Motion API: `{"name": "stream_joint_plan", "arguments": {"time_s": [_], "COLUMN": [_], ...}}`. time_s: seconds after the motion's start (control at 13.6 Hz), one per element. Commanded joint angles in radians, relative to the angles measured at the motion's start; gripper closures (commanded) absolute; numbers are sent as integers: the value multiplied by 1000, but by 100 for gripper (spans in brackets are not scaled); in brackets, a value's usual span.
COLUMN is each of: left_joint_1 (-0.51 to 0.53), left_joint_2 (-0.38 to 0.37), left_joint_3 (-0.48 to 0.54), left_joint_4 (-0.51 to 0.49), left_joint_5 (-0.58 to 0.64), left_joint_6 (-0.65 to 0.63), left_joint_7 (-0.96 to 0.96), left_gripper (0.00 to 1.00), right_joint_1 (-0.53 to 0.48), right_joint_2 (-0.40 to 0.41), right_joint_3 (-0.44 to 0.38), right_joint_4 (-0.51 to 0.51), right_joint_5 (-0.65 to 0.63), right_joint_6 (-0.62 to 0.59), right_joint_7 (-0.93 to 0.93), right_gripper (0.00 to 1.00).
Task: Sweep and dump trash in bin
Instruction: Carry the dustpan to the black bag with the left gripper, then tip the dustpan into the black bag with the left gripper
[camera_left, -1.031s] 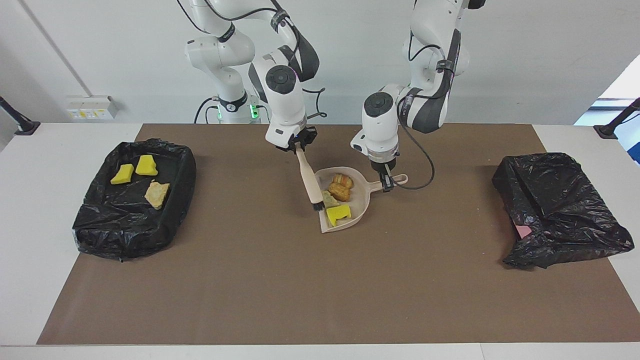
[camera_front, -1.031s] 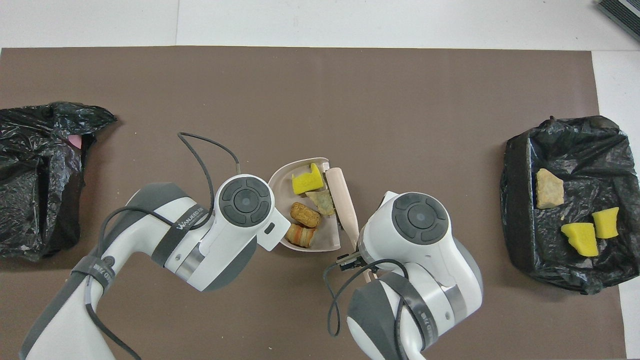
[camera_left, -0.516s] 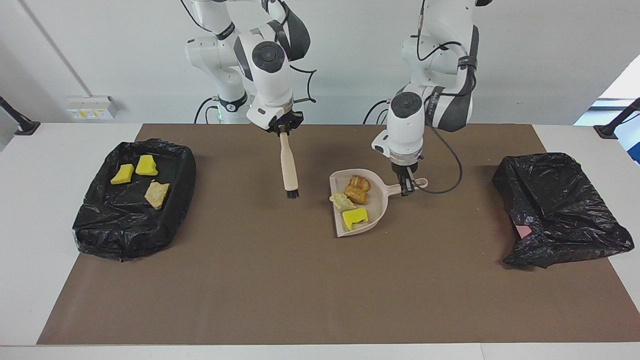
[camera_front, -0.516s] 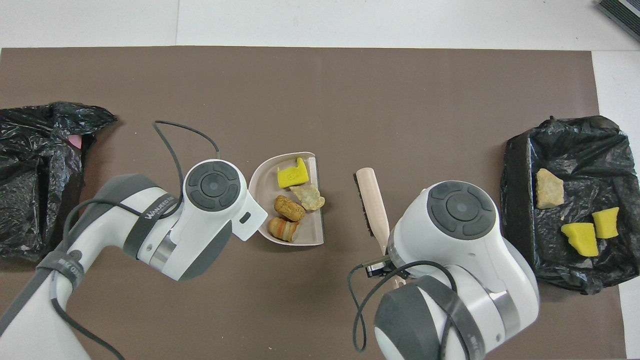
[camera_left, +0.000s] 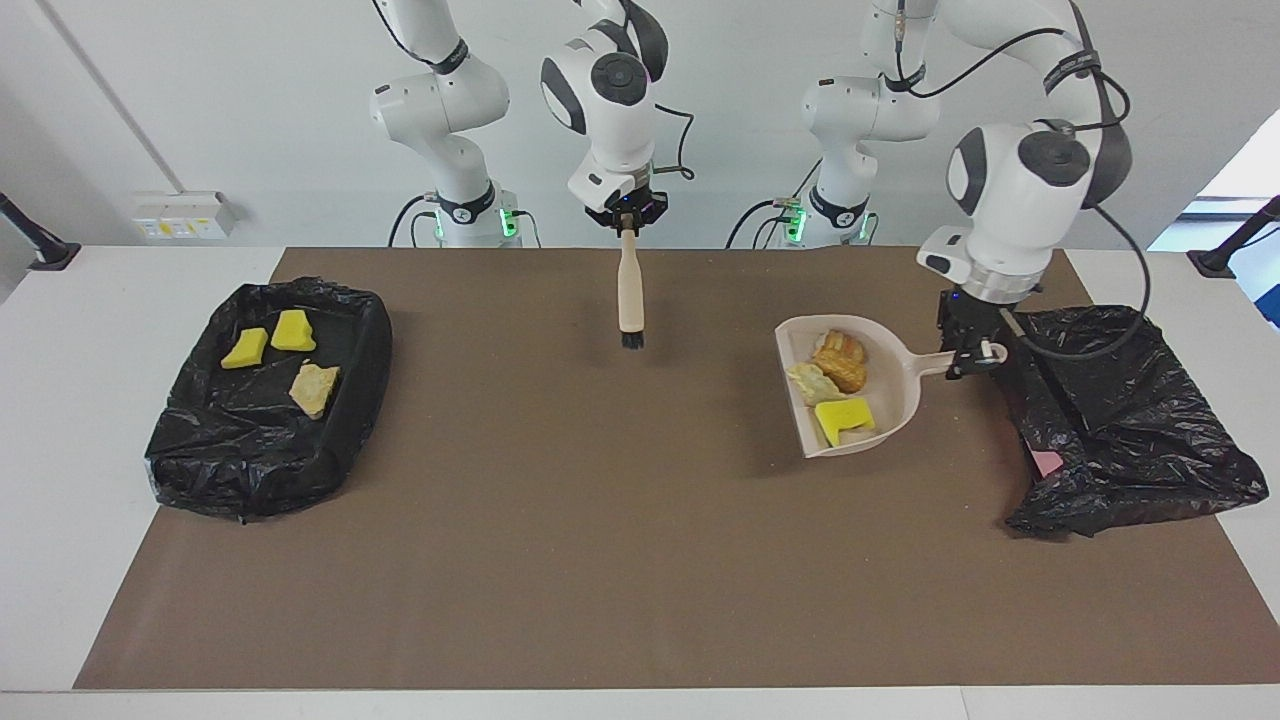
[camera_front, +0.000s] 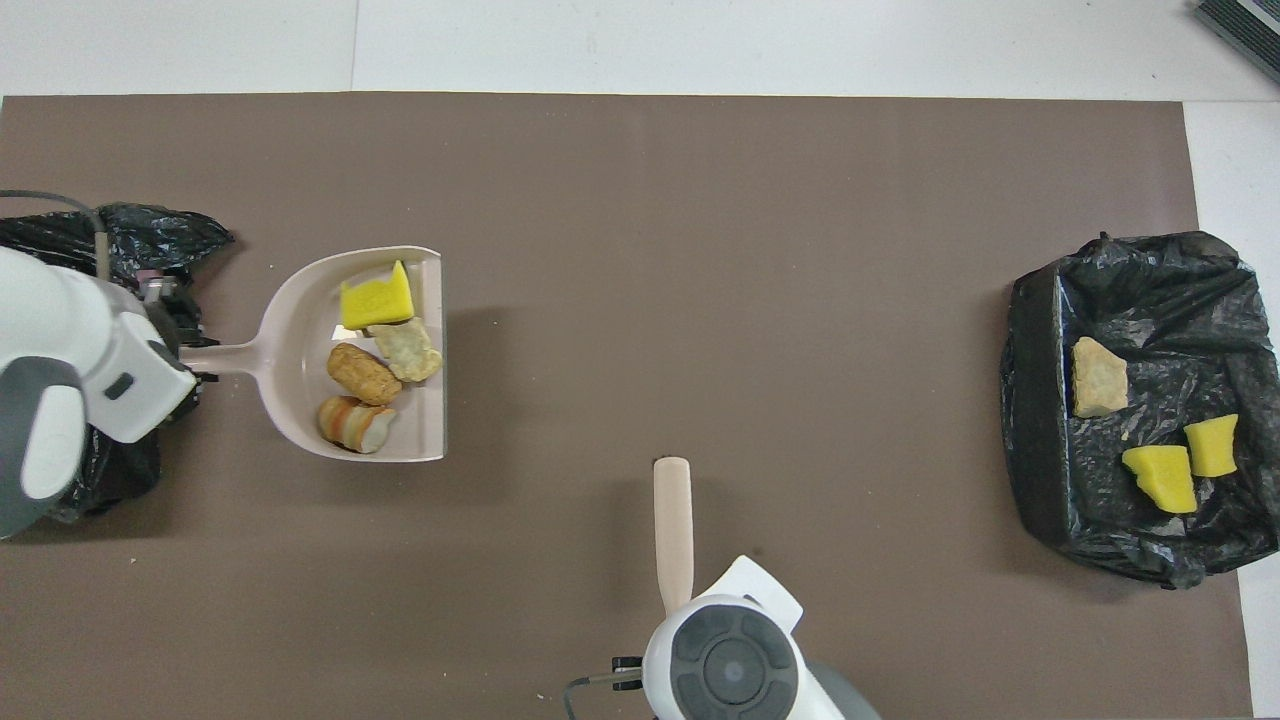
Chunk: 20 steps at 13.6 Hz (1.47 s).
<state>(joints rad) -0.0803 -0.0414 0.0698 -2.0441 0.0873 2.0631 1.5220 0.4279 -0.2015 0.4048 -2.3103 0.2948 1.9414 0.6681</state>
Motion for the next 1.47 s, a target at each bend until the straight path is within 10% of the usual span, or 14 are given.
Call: {"name": "stream_joint_plan", "arguments": {"time_s": [0.0,0.81,1.18,1.4], "left_joint_1": [144,556,557,554], "left_joint_2": [-5,155,198,201], "left_joint_3": [-13,-4,-4,-7], "left_joint_4": [56,372,436,429], "left_joint_5": [-32,39,358,532], "left_joint_6": [-51,-40,55,89], "left_joint_7": [102,302,302,288], "left_gripper": [100,100,100,100], "right_joint_1": [69,132,129,33], "right_joint_2": [-12,7,28,47], "right_joint_3": [-4,-4,-7,-14], "right_joint_4": [-102,-201,-189,-112], "right_joint_5": [20,18,-2,-66], "right_joint_6": [105,243,254,251], "right_joint_7": [54,45,8,4], "right_gripper": [100,100,0,0]}}
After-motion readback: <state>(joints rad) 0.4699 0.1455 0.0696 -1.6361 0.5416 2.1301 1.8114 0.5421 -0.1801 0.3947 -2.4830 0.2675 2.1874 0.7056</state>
